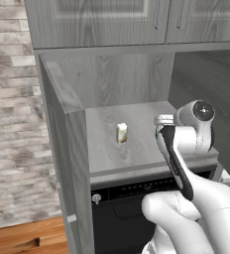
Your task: Sort all alcoholic drinks to one cabinet, and non-alcoholic drinks to the other.
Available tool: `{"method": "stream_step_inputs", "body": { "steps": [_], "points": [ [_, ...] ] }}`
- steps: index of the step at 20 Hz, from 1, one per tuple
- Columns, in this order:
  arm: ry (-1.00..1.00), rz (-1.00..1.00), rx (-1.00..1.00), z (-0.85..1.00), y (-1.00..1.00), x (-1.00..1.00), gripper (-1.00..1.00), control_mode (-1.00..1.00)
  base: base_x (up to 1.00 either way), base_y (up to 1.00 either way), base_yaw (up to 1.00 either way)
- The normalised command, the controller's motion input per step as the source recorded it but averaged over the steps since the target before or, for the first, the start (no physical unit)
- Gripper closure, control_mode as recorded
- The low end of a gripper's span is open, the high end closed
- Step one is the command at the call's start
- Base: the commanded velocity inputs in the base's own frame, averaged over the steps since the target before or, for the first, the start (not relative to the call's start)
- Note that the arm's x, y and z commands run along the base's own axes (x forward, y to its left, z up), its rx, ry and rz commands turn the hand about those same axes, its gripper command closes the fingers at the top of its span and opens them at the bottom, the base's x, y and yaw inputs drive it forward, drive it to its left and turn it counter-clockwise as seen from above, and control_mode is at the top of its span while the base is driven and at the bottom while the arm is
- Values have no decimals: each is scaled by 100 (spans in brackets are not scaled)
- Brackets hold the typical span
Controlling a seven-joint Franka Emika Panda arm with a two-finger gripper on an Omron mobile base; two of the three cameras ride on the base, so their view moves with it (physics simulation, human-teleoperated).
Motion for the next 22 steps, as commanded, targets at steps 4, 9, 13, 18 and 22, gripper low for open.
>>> {"method": "stream_step_inputs", "body": {
  "steps": [4, 9, 13, 18, 22],
  "points": [
    [-10, -2, 0, 28, 0, -36, -100, -100, 0, 0, 0],
    [-9, -1, 0, 29, 0, -42, -100, -100, 0, 0, 0],
    [-7, -1, -1, 29, 4, -41, -100, -100, 0, 0, 0],
    [-4, 0, -2, 31, 8, -33, -100, -100, 0, 0, 0],
    [-3, 0, -2, 36, 8, -33, -100, -100, 0, 0, 0]
  ]
}}
